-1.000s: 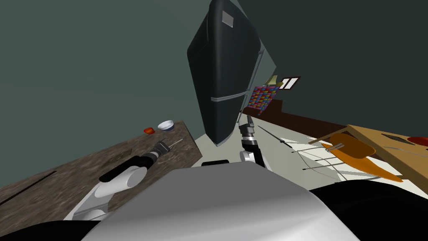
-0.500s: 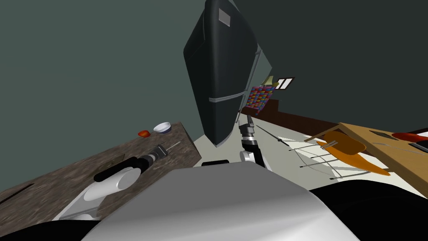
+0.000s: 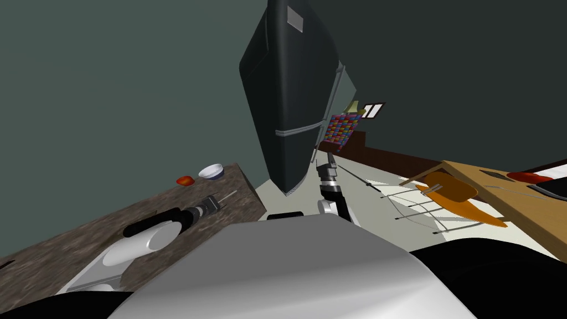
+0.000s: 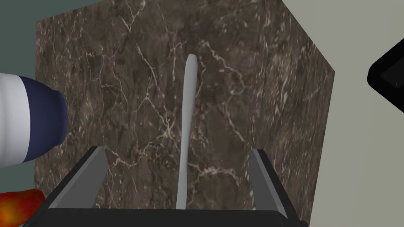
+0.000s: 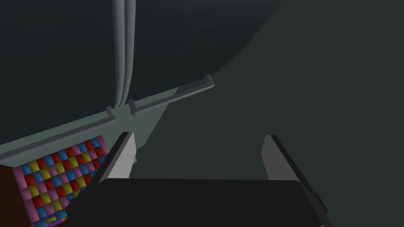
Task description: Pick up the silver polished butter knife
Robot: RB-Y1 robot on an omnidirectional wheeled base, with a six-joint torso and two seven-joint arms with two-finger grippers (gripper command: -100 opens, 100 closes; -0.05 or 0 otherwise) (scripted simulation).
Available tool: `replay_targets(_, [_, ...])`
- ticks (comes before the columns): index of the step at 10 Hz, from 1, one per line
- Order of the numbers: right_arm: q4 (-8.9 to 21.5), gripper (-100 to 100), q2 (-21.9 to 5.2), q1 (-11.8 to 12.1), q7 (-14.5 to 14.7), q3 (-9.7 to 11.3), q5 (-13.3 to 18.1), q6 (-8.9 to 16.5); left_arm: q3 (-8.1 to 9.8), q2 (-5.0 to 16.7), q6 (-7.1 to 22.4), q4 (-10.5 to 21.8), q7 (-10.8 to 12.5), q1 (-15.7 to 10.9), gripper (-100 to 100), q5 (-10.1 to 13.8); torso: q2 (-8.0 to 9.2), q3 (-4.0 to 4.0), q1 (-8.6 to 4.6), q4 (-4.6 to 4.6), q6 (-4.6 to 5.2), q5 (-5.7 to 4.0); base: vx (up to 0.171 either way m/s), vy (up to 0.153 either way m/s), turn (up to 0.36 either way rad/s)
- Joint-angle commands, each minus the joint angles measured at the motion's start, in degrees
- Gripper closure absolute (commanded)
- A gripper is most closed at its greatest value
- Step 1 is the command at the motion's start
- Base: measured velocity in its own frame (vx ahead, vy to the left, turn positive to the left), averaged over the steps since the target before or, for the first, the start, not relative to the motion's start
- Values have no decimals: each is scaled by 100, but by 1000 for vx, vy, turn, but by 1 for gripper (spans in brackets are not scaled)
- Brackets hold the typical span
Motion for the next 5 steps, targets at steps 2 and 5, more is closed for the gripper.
replay_targets(2, [0, 0, 0, 0, 0, 0, 0, 0, 69, 176, 424, 129, 86, 51, -100, 252, -6, -3, 1, -1, 2, 0, 64, 15, -57])
replay_targets(5, [0, 0, 0, 0, 0, 0, 0, 0, 162, 463, 926, 362, 231, 121, -100, 643, -1, -1, 3, 0, 0, 0, 57, 19, -63])
